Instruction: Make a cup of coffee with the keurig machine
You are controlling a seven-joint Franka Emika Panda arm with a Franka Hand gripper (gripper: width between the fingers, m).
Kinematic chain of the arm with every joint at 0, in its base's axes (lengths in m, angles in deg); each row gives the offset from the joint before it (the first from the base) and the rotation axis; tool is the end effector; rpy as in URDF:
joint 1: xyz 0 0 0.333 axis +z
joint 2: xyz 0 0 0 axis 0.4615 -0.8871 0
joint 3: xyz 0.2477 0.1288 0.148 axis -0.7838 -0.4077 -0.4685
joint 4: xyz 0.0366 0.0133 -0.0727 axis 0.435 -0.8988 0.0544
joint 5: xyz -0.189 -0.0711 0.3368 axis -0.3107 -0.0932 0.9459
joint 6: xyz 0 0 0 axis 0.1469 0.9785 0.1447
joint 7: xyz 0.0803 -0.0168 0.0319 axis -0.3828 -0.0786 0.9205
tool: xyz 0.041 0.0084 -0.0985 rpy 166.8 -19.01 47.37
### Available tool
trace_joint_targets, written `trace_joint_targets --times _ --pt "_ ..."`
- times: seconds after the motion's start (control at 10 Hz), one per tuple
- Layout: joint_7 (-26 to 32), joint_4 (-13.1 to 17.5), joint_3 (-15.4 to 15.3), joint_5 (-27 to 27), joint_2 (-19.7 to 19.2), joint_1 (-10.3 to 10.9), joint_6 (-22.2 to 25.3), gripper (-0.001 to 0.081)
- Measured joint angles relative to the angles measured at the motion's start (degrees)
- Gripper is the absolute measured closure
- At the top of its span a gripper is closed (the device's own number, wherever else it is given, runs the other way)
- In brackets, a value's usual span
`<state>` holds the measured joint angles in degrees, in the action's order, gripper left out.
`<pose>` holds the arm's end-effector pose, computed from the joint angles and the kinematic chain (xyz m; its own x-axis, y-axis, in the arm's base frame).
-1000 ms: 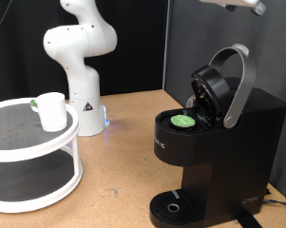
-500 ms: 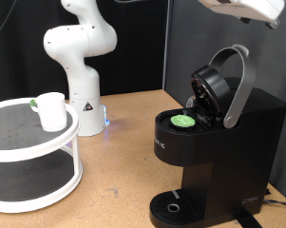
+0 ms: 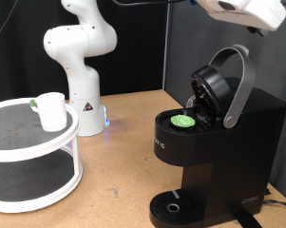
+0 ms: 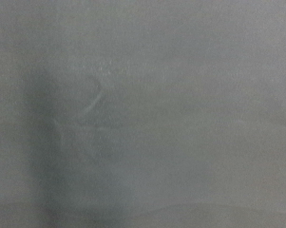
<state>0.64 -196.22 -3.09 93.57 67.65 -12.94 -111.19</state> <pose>0.5194 0.1810 0.5298 0.6760 0.4180 0.6068 0.7353 -0.4374 -0.5178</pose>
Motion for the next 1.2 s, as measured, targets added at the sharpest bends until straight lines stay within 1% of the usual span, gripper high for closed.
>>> trace_joint_targets --times 0.1,0.2,0.3,0.4,0.9,1.2 --pt "-0.70 -0.03 0.00 -0.94 -0.03 -0.01 -0.15 0.0634" --pt "-1.19 -0.08 0.00 -1.80 -0.05 -0.03 -0.43 0.0634" --pt "-1.49 -0.19 0.01 -2.45 -0.09 -0.07 -0.80 0.0771" --pt "-1.76 -0.28 0.03 -2.95 -0.25 -0.13 -1.07 0.0796" --pt "-1.61 -0.31 0.52 -3.70 -1.98 -0.46 -1.69 0.0806" --pt "-0.80 -0.26 1.14 -3.35 -1.89 -0.65 -0.36 0.0806"
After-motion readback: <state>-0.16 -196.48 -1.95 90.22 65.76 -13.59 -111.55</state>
